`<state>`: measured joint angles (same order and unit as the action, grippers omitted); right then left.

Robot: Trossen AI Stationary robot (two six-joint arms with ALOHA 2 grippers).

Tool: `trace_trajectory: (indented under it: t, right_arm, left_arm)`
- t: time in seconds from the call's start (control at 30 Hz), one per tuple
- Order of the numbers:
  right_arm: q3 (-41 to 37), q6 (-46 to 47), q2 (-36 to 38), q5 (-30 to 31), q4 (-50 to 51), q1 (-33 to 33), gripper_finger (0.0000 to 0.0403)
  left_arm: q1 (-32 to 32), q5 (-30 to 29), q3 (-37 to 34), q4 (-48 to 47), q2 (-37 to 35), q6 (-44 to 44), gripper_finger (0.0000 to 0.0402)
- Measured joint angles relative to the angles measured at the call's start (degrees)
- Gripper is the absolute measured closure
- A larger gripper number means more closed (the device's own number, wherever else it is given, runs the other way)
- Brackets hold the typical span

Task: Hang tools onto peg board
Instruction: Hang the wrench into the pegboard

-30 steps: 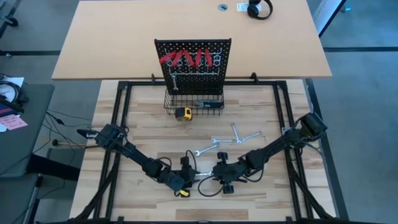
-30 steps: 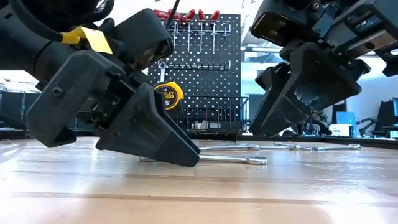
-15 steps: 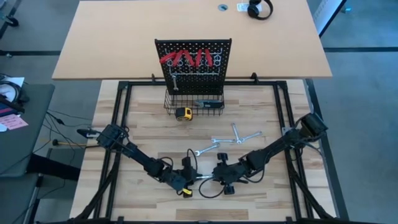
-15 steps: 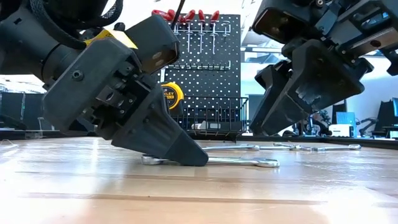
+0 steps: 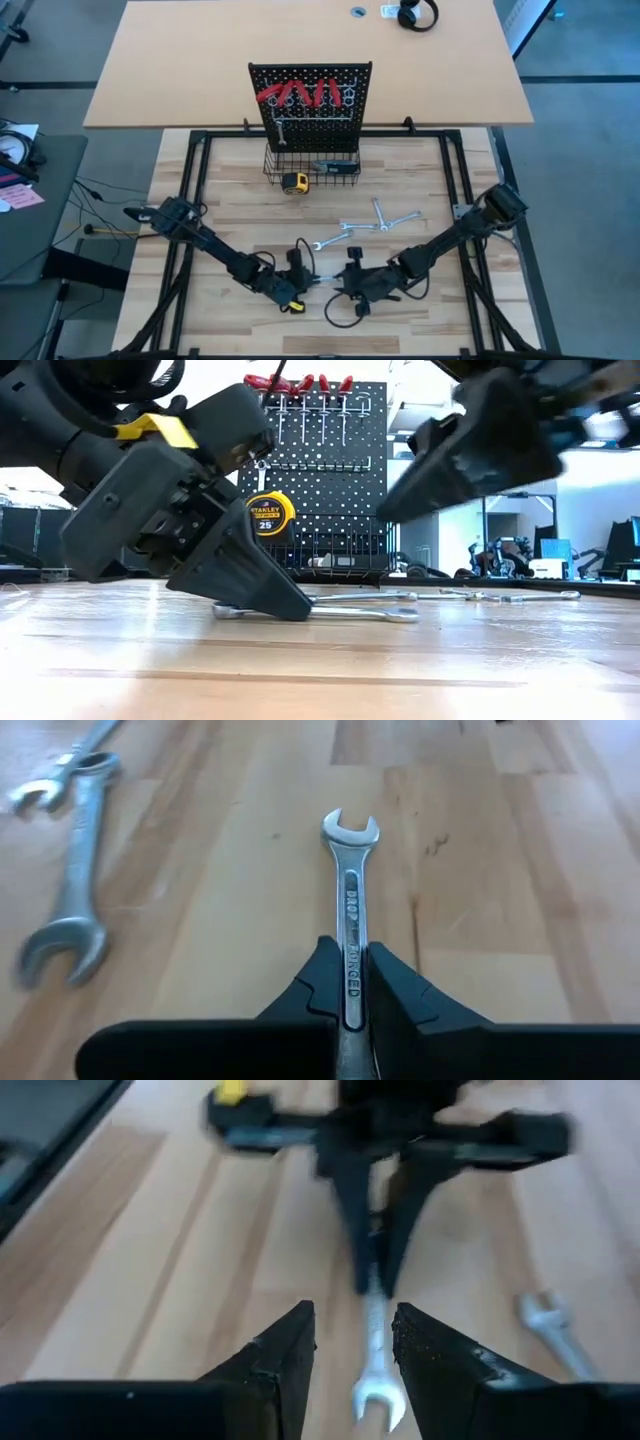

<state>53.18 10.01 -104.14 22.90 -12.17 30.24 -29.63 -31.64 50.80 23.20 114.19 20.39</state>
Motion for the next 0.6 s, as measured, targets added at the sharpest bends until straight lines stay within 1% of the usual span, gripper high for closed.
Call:
trace_trajectory:
  t: [0.1, 0.33, 0.5, 0.6]
  right_arm:
    - [0.0, -0.4, -2.19, 1.3, -3.07, -0.08, 0.0255]
    - [0.02, 0.79, -11.61, 0.19, -12.31, -2.49, 0.0249]
    - [0.9, 0.56, -12.38, -3.64, -12.73, -4.49, 0.0208]
    - [0.92, 0.42, -10.94, -3.73, -12.29, -4.94, 0.0187]
  left_arm:
    - [-0.36, -1.09, -0.01, -0.17, -0.65, -0.78, 0.0389]
    - [-0.53, -1.52, 0.88, -0.64, -0.7, -1.4, 0.0388]
    - [-0.58, -1.7, 1.37, 0.16, -0.85, -2.36, 0.0398]
    - [-0.66, -1.7, 1.37, 0.13, -0.9, -2.33, 0.04]
